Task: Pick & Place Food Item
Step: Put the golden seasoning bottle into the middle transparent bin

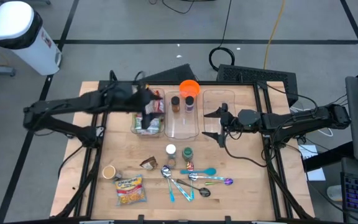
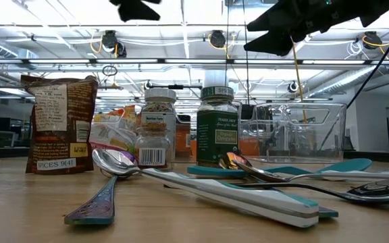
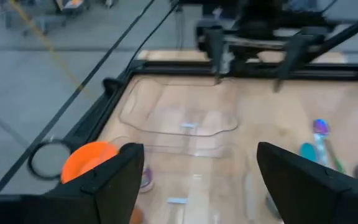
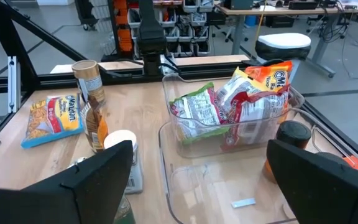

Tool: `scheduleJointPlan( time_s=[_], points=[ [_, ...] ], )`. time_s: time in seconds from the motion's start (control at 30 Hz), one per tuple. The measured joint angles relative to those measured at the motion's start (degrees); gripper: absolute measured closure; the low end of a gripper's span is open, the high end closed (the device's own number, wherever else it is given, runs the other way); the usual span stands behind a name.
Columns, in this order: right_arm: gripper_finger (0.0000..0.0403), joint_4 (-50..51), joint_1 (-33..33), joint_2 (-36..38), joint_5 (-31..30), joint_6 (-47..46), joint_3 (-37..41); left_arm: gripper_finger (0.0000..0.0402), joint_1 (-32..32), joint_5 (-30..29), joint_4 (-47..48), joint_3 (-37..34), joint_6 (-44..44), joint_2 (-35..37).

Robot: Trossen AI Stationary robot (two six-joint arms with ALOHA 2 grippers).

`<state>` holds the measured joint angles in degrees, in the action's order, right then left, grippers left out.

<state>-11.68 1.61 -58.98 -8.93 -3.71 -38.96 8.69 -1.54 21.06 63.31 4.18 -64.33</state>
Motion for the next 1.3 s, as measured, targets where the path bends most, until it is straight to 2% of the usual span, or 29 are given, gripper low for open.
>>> scheduleJointPlan(
  time_s=[0.23,0.43,0.6,0.7,0.9,1.07,1.17,1.3],
  points=[
    [0.0041,-0.03,0.0,0.0,0.0,-0.12,0.0,0.0075,-5.38,-0.33,-10.25,-19.01,-3.1,15.99],
    [0.0042,-0.07,0.0,0.0,0.03,-0.12,0.02,0.0086,-9.41,-5.16,-15.39,-28.32,-3.94,28.21],
    [0.0042,-0.91,0.0,-0.03,0.63,-0.1,1.52,0.009,-10.82,-9.56,-13.83,-31.0,-3.1,35.09],
    [0.0042,-0.88,0.0,-0.04,3.29,-0.03,1.97,0.0086,-11.11,-10.51,-11.74,-31.7,-3.05,38.05],
    [0.0042,-1.25,0.02,-0.04,8.73,-0.12,1.99,0.0075,-11.06,-13.15,-9.72,-34.11,-2.56,41.81],
    [0.0042,-1.58,0.02,-0.71,9.51,-0.12,1.99,0.0076,-11.03,-18.52,-9.51,-35.71,-3.31,43.6],
    [0.0042,-2.54,0.0,-1.41,9.21,-0.12,2.01,0.0081,-11.02,-17.69,-9.65,-35.8,-4.34,43.36],
    [0.0042,-4.19,0.0,-2.65,9.2,0.02,2.01,0.0089,-11.02,-14.63,-9.84,-35.81,-10.24,41.35]
  ],
)
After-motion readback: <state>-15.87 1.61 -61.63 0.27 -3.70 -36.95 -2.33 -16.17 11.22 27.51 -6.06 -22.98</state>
